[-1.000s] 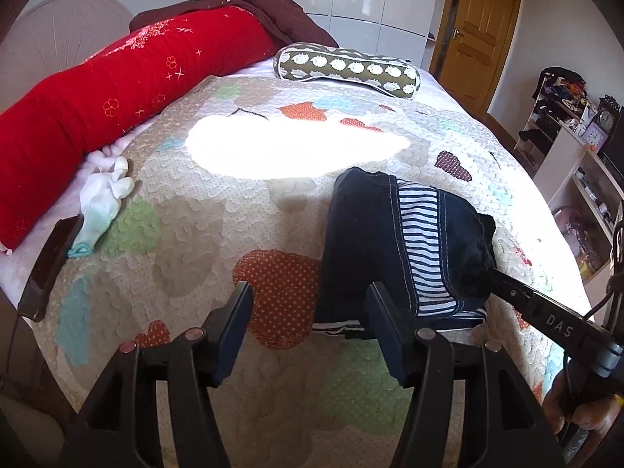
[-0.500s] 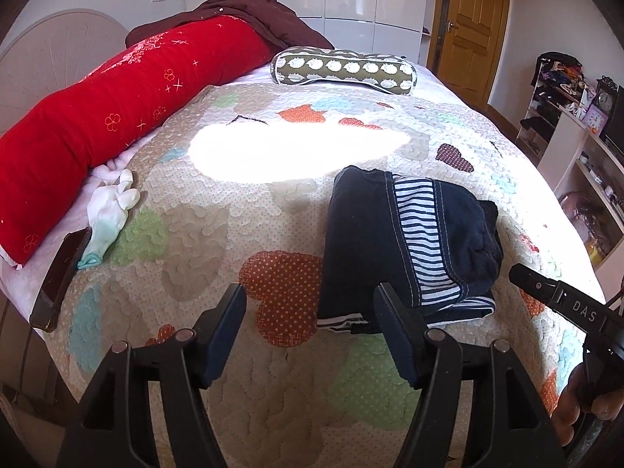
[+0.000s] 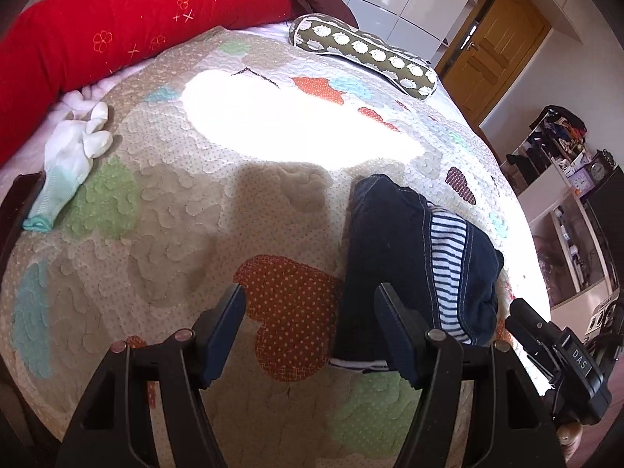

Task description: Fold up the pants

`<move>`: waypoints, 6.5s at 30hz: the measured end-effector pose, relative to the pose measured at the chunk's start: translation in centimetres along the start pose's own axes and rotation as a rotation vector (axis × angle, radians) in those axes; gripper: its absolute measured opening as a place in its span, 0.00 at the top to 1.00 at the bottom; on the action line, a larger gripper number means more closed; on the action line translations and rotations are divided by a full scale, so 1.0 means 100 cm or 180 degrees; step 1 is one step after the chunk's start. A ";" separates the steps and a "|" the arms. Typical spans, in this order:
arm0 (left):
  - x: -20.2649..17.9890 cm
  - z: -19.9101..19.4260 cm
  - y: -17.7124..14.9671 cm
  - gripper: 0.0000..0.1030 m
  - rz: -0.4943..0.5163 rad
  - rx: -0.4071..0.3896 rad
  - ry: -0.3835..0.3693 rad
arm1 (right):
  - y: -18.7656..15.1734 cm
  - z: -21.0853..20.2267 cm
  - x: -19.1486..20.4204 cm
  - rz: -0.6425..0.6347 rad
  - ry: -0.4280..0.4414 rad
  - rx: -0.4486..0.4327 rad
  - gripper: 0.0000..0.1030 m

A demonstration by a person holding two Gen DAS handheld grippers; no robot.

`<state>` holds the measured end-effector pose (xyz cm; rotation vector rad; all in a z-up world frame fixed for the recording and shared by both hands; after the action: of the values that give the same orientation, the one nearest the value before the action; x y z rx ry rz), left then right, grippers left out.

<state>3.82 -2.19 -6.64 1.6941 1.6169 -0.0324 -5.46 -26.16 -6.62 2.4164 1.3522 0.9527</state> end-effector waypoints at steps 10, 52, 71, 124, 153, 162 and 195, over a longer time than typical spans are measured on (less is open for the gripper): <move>-0.005 0.075 0.007 0.34 -0.0222 0.0535 -0.0716 | 0.015 0.060 0.005 0.0282 0.0399 0.0401 0.28; -0.029 -0.090 0.024 0.14 0.0961 -0.1336 0.1180 | 0.016 0.036 0.081 -0.0655 0.0119 -0.0040 0.69; -0.032 -0.100 -0.006 0.03 0.0714 -0.1163 0.1294 | -0.036 -0.010 0.069 -0.0917 -0.0502 -0.0318 0.48; 0.009 0.021 -0.072 0.03 0.0621 0.0161 0.0973 | -0.035 0.014 0.036 -0.1029 -0.1275 -0.0186 0.30; -0.022 -0.025 0.003 0.03 0.0491 -0.0168 0.0207 | 0.071 0.039 0.081 -0.0504 0.0525 0.0102 0.62; -0.058 0.043 0.093 0.03 0.0483 0.0047 0.0054 | 0.063 0.110 0.069 -0.0370 0.0384 0.0362 0.57; -0.040 -0.024 0.046 0.15 0.0522 -0.0497 0.0387 | 0.014 0.046 0.093 -0.0988 0.0190 0.0035 0.46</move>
<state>5.87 -3.77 -0.59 1.7284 1.5196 0.2759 1.82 -18.76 -5.49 2.1134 1.6937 0.9402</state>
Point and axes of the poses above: each gripper's, at about its wrist camera, not at the fingertips, and z roughly the way its jaws point, x to its left, y to its top, the point moved 7 cm from there along z, roughly the way its jaws point, and after that the axes turned 13 degrees about -y, right-handed, at the moved point
